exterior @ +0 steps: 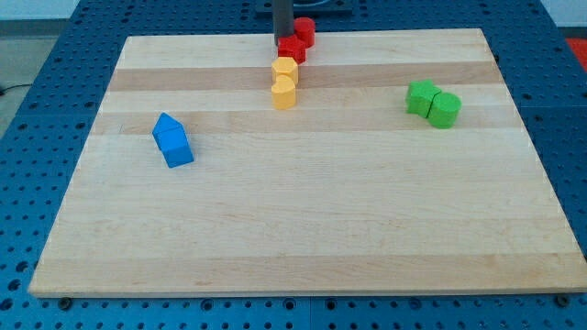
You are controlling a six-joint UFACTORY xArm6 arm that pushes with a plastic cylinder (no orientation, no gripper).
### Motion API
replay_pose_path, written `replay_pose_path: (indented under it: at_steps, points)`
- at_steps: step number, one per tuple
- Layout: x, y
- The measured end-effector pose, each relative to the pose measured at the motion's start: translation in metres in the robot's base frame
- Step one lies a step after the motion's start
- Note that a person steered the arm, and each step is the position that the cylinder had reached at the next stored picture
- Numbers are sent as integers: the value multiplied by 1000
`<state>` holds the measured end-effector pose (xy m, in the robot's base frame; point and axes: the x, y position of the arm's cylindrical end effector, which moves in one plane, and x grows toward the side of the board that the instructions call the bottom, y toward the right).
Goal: Push red circle above red star
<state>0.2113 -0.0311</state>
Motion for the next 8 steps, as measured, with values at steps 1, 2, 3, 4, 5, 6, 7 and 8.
replay_pose_path:
  at_steps: [1,2,3,4,5,6,7,8]
  points:
    - [1,7]
    - [1,6]
    - [-4,-30]
    - [-7,-64]
    - [35,-70]
    - [96,-71]
    - [157,-71]
    - [205,-64]
